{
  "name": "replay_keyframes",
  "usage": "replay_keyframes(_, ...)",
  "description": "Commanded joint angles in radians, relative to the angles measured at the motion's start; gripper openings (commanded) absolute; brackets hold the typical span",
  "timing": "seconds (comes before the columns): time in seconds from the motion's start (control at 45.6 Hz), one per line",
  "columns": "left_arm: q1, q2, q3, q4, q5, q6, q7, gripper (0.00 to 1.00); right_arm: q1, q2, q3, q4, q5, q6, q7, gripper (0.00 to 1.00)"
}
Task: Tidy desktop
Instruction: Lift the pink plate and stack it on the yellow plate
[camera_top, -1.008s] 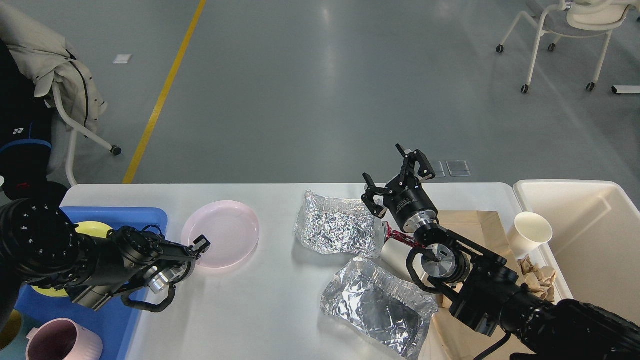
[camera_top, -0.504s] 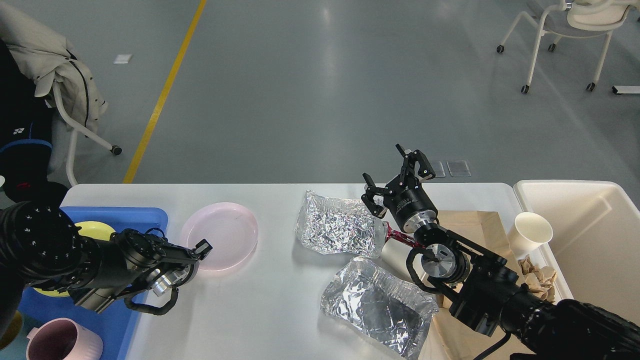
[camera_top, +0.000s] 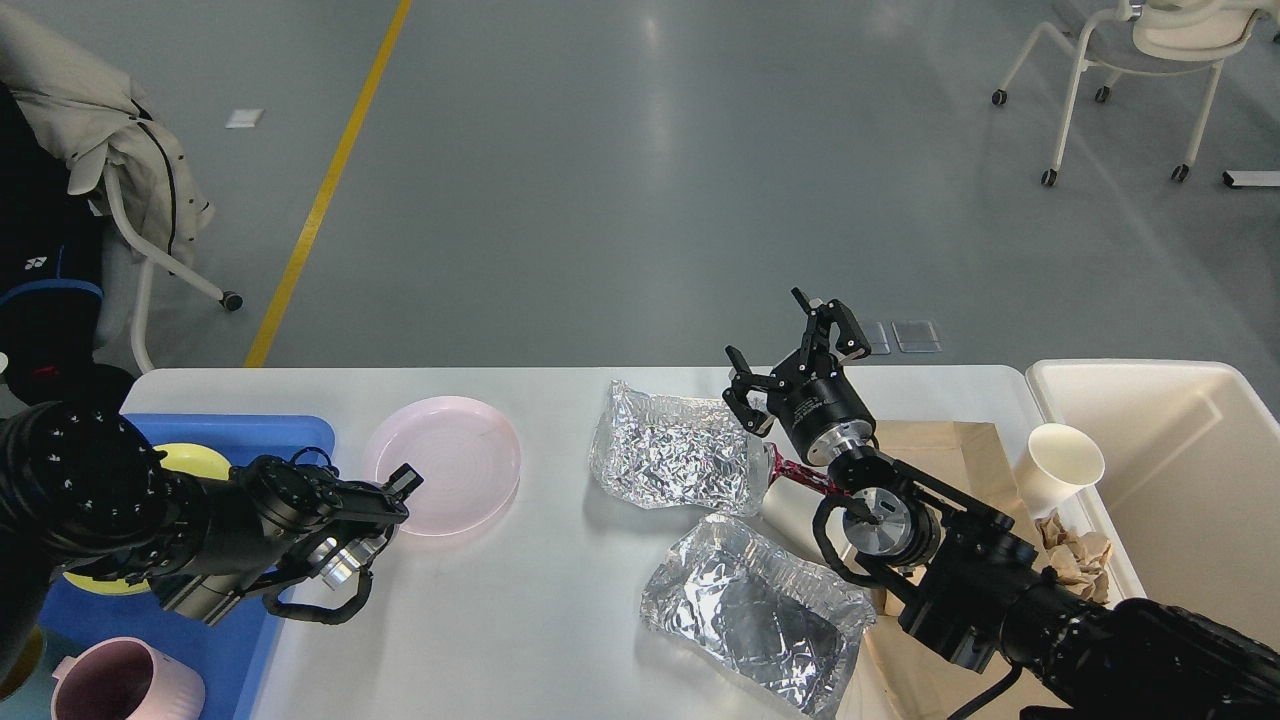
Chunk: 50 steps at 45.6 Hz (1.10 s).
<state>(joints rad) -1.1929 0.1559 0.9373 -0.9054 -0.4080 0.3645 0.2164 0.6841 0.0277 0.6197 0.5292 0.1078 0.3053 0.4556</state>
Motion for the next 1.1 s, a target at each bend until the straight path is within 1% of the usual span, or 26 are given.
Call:
replay_keyframes(0.0,-0.011,0.004,-0.002,-0.021,0.002,0.004,0.003,0.0,0.0,0.0,0.0,0.0,0.0,0.0,0.0,1.0)
replay_keyframes(0.066,-0.031,0.014,-0.002,-0.061,0.002,0.002,0.014,0.0,0.0,0.0,0.0,0.0,0.0,0.0,0.0,1.0)
replay_keyframes(0.131,-0.077,0.031,0.008,-0.121,0.003,0.001,0.026,0.0,0.0,0.0,0.0,0.0,0.0,0.0,0.0,1.0)
replay_keyframes(0.153,-0.118,0.056,0.012,-0.183,0.008,-0.009,0.031,0.0,0.0,0.0,0.0,0.0,0.0,0.0,0.0,1.0)
replay_keyframes(0.285,-0.237,0.122,0.031,-0.338,0.058,-0.047,0.032,0.0,0.0,0.001,0.0,0.0,0.0,0.0,0.0,1.0)
replay_keyframes(0.394,-0.359,0.16,0.073,-0.443,0.112,-0.124,0.034,0.0,-0.001,0.001,0.0,0.0,0.001,0.0,0.0,1.0)
replay_keyframes(0.46,-0.439,0.185,0.109,-0.483,0.123,-0.196,0.04,0.0,-0.001,0.0,0.0,0.0,0.001,0.0,0.0,1.0)
replay_keyframes(0.548,-0.559,0.189,0.205,-0.494,0.124,-0.343,0.038,0.0,-0.001,0.001,0.0,0.0,0.0,0.0,0.0,1.0)
replay_keyframes(0.613,-0.651,0.188,0.279,-0.492,0.124,-0.479,0.029,0.0,0.0,0.0,0.0,0.0,0.0,0.0,0.0,1.0)
replay_keyframes(0.723,-0.798,0.194,0.357,-0.491,0.153,-0.712,0.026,0.0,0.0,0.0,0.0,0.0,0.0,0.0,0.0,1.0)
replay_keyframes(0.789,-0.891,0.202,0.373,-0.491,0.201,-0.853,0.024,0.0,0.0,0.001,0.0,0.0,0.001,0.0,0.0,1.0)
replay_keyframes(0.854,-0.974,0.224,0.376,-0.491,0.238,-0.978,0.021,0.0,0.0,0.0,0.0,0.0,0.001,0.0,0.0,1.0)
replay_keyframes(0.986,-1.134,0.284,0.377,-0.491,0.247,-1.197,0.021,0.0,0.0,0.0,0.0,0.0,0.0,0.0,0.0,1.0)
replay_keyframes(1.03,-1.174,0.301,0.377,-0.491,0.248,-1.256,0.021,0.0,0.0,0.0,0.0,0.0,0.001,0.0,0.0,1.0)
replay_keyframes(1.073,-1.197,0.313,0.377,-0.491,0.25,-1.288,0.021,0.0,0.0,0.0,0.0,0.0,0.0,0.0,0.0,1.0)
